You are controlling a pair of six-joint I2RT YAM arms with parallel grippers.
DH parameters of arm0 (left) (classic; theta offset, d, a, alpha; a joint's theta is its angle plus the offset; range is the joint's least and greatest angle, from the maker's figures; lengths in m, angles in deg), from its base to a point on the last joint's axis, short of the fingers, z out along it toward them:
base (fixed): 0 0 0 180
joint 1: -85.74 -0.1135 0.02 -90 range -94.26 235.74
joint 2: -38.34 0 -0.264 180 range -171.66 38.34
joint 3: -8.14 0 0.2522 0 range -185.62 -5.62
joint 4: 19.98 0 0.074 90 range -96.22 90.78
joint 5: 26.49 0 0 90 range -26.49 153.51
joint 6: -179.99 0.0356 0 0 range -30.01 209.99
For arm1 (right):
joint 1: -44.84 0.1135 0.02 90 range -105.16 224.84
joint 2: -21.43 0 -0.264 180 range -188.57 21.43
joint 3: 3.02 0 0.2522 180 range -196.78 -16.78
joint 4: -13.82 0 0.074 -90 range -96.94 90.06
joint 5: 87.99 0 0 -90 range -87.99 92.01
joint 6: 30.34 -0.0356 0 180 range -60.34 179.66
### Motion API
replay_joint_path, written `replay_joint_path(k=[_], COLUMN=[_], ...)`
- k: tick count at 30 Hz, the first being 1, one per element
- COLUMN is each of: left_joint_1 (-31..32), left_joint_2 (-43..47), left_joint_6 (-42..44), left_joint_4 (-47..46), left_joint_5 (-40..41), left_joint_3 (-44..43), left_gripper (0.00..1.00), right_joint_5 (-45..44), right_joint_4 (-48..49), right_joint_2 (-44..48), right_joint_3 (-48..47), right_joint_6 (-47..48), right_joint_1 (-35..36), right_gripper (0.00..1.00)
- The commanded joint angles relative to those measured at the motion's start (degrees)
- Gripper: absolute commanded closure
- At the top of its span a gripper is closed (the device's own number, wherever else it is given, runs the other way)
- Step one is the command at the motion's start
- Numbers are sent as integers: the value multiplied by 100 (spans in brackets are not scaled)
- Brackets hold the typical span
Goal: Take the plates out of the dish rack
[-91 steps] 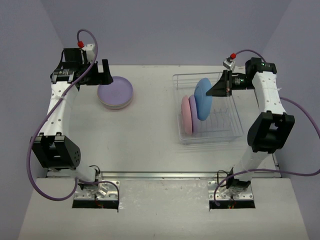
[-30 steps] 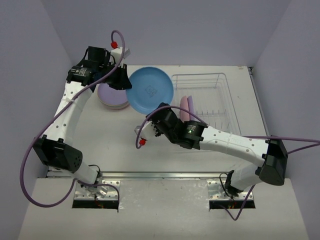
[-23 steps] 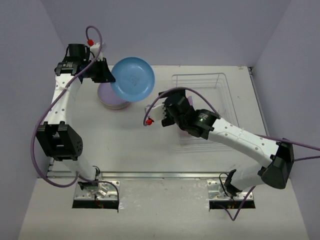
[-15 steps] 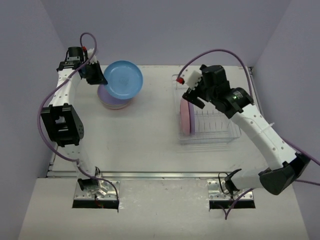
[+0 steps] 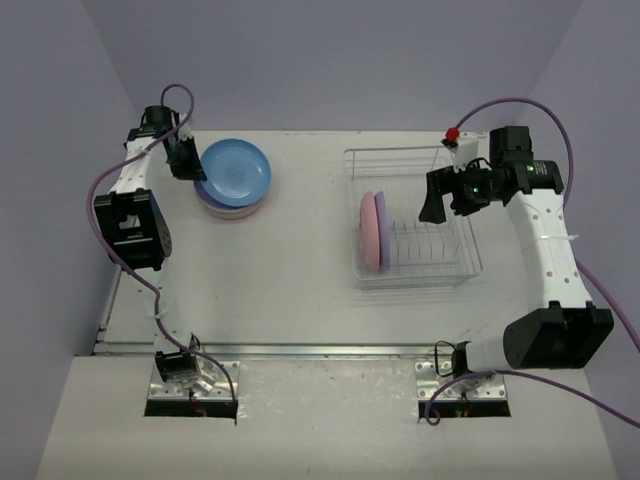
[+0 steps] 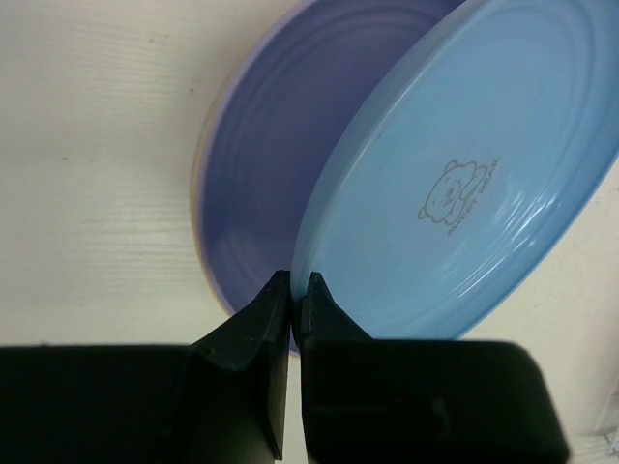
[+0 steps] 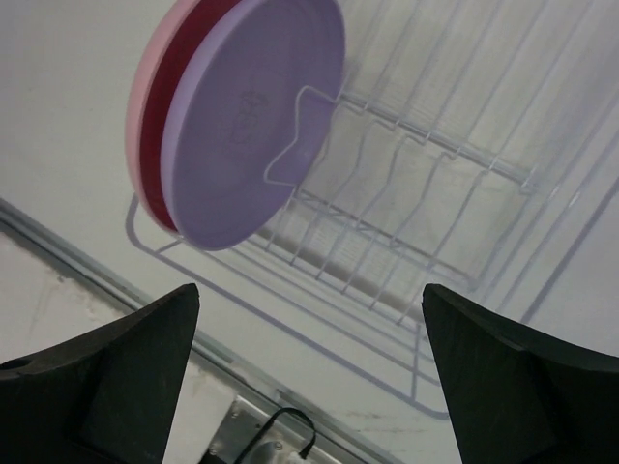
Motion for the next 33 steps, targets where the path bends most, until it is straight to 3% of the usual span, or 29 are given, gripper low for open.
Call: replay_joint_path(k=[1, 4, 6, 8, 11, 15, 20, 24, 33], left_joint_1=[-163, -211, -242, -268, -277, -281, -216, 22, 678], left_joint_2=[245, 354, 338, 323, 399, 805, 1400, 1773, 2830], left_joint_6=[-48, -57, -64, -75, -69, -92, 59, 373, 620], left_joint_4=[-266, -354, -314, -278, -265, -260, -205, -1, -156], left_joint_5=[213, 325, 350, 343, 273, -38, -337, -44, 468], left_joint_3=[269, 423, 372, 321, 292, 247, 14, -197, 695], left_gripper=[100, 100, 94, 76, 38, 19, 16, 14, 14], right_joint_5=[1425, 1692, 1937, 2089, 2261, 2369, 2527, 2488, 2082], right_joint_4=[-297, -331, -383, -411, -407, -367, -368, -323, -45], right_joint_2=[-100, -252, -361, -482, -556, -679, -1035, -1338, -1872], right_joint_3=[-171, -231, -277, -298, -315, -311, -399, -522, -649], right_joint_6=[-286, -388, -446, -518, -569, -649, -731, -777, -1186], right_joint_1=[-107, -107, -107, -107, -107, -94, 12, 183, 782], right_gripper=[5, 6, 8, 11, 23, 42, 49, 50, 54])
